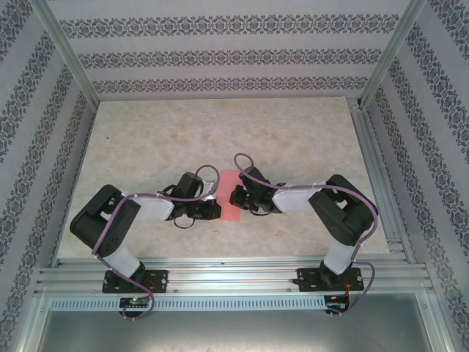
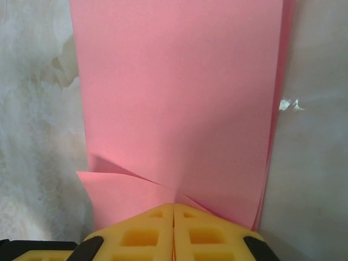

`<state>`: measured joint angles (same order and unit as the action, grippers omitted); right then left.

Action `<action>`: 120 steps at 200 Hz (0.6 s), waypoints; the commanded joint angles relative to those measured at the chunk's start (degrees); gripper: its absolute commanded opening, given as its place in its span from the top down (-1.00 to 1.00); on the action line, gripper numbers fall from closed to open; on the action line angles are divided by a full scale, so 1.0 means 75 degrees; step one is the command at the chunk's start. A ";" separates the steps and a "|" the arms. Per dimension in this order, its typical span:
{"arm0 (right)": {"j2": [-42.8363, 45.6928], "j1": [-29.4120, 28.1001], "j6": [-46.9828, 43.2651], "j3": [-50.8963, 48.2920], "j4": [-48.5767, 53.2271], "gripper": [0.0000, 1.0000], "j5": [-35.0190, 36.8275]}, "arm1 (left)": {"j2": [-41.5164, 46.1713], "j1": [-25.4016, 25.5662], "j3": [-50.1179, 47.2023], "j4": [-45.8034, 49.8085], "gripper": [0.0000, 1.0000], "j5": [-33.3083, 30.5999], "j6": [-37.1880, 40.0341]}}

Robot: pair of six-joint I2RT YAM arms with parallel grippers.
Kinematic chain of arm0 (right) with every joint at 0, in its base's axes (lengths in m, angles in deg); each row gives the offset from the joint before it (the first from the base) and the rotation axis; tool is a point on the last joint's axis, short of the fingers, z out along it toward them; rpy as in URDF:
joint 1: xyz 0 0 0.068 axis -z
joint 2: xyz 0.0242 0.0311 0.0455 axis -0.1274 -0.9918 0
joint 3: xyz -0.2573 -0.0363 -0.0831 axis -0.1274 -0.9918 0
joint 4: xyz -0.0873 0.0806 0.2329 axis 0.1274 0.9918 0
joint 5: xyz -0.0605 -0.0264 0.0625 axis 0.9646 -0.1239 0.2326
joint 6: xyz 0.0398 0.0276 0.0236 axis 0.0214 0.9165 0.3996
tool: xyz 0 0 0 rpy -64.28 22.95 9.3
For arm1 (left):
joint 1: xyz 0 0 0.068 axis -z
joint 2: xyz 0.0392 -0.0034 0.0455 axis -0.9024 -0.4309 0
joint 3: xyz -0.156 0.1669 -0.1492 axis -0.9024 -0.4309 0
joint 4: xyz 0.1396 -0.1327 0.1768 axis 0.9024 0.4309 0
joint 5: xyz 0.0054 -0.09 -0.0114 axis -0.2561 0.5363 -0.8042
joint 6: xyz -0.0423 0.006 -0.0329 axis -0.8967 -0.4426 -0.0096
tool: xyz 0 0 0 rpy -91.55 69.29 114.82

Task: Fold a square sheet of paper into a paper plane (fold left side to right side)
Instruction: Fold the triangle a second time at the center of the table.

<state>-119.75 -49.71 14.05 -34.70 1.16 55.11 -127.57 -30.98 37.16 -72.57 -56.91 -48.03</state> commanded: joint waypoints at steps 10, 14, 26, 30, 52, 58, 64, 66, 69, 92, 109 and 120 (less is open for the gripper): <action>-0.0142 0.0029 -0.0181 -0.0139 0.1118 0.85 0.0574 | 0.0255 -0.0031 -0.0664 0.0859 1.00 -0.0473 -0.0384; -0.0146 0.0038 -0.0174 -0.0139 0.1115 0.84 0.0574 | 0.0316 -0.0036 -0.0717 0.0887 1.00 -0.0509 -0.0407; -0.0144 0.0036 -0.0171 -0.0145 0.1125 0.85 0.0574 | 0.0483 -0.0067 -0.0874 0.0987 1.00 -0.0598 -0.0447; -0.0143 0.0036 -0.0171 -0.0143 0.1108 0.85 0.0574 | 0.0543 -0.0076 -0.0924 0.1009 1.00 -0.0624 -0.0465; -0.0143 0.0029 -0.0185 -0.0133 0.1094 0.85 0.0568 | 0.0887 -0.0171 -0.1121 0.1241 1.00 -0.0784 -0.0525; -0.0154 0.0037 -0.0183 -0.0129 0.1083 0.84 0.0548 | 0.0983 -0.0191 -0.1161 0.1331 1.00 -0.0811 -0.0529; -0.0155 0.0033 -0.0189 -0.0128 0.1063 0.85 0.0530 | 0.1084 -0.0242 -0.1178 0.1479 1.00 -0.0858 -0.0525; -0.0155 0.0030 -0.0192 -0.0128 0.1061 0.85 0.0529 | 0.1118 -0.0261 -0.1174 0.1533 1.00 -0.0882 -0.0531; -0.0155 0.0038 -0.0198 -0.0127 0.1049 0.85 0.0521 | 0.1159 -0.0278 -0.1184 0.1613 1.00 -0.0915 -0.0533; -0.0129 0.0032 -0.0219 -0.0105 0.0905 0.84 0.0405 | 0.1683 -0.0576 -0.1292 0.2064 1.00 -0.1001 -0.0527; -0.0014 0.0026 -0.0288 -0.0016 0.0825 0.83 0.0284 | 0.2249 -0.0803 -0.1254 0.2368 0.97 -0.0906 -0.0503; 0.0125 0.0025 -0.0371 0.0093 0.0834 0.80 0.0217 | 0.2660 -0.0872 -0.1134 0.2588 0.82 -0.0883 -0.0456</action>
<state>-119.62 -49.69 13.92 -34.43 1.84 55.11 -113.29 -35.31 28.59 -62.69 -61.37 -51.39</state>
